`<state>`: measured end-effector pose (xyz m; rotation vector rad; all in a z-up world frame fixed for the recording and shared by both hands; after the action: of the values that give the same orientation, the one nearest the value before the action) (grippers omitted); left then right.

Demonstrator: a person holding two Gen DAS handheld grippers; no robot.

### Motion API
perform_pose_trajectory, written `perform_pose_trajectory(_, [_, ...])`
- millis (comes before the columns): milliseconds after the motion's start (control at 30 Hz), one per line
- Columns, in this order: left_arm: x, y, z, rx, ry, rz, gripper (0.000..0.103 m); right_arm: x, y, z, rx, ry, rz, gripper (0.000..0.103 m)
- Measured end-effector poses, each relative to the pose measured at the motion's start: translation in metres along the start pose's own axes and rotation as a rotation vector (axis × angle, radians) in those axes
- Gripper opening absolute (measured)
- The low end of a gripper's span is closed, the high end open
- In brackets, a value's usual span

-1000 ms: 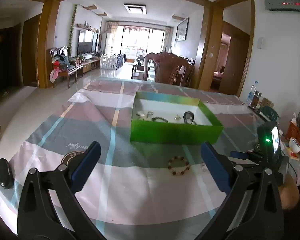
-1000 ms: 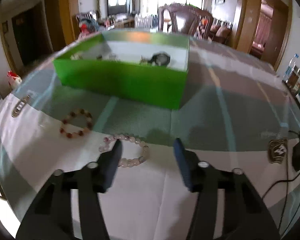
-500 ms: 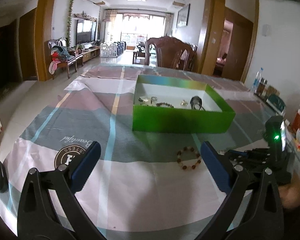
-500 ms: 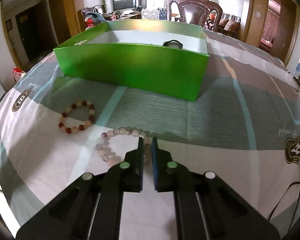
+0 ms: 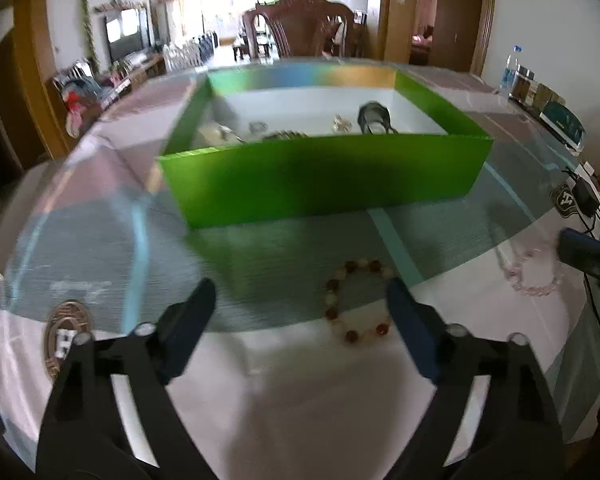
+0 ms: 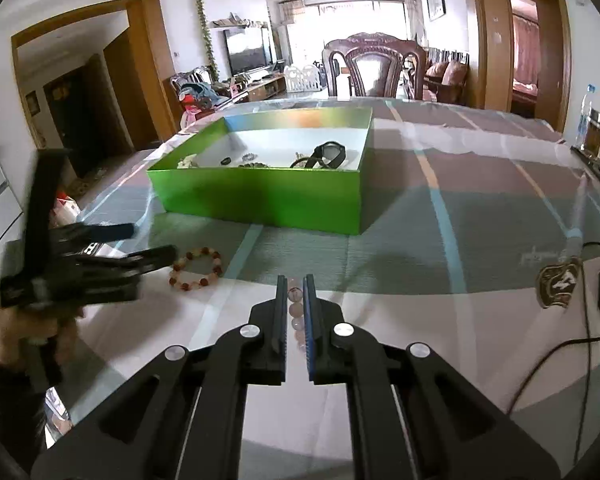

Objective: Organize jewelry
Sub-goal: 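Grasp the red-and-cream bead bracelet with the left gripper while the right grasps the pale pink bracelet, then carry both bead bracelets toward the green box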

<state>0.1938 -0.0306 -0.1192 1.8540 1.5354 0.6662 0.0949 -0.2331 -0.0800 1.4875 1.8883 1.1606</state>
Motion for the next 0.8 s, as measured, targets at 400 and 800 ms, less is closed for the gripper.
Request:
perform_pose_trajectory(400, [-0.013,-0.004,0.036,0.087,-0.009,0.021,0.069,0.003,0.008,-0.031,-0.056,0.019,-0.016,0.008])
perform_pose_trajectory(800, [0.002,-0.004,0.013,0.021,-0.025,-0.031,0.007,0.006,0.012,-0.049,-0.099,0.016,-0.015,0.008])
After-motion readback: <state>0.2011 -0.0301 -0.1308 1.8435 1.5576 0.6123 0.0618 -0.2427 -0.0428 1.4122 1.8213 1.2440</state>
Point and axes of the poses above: each gripper's, at about its wrist camera, not at the fingertips, and z roughly the way its jaws point, x to its left, y to its top, the point moved 3 cm from there along z, roughly the way its jaws point, and after that the axes turned 7 degrees about -x, right-handed, at the moved point
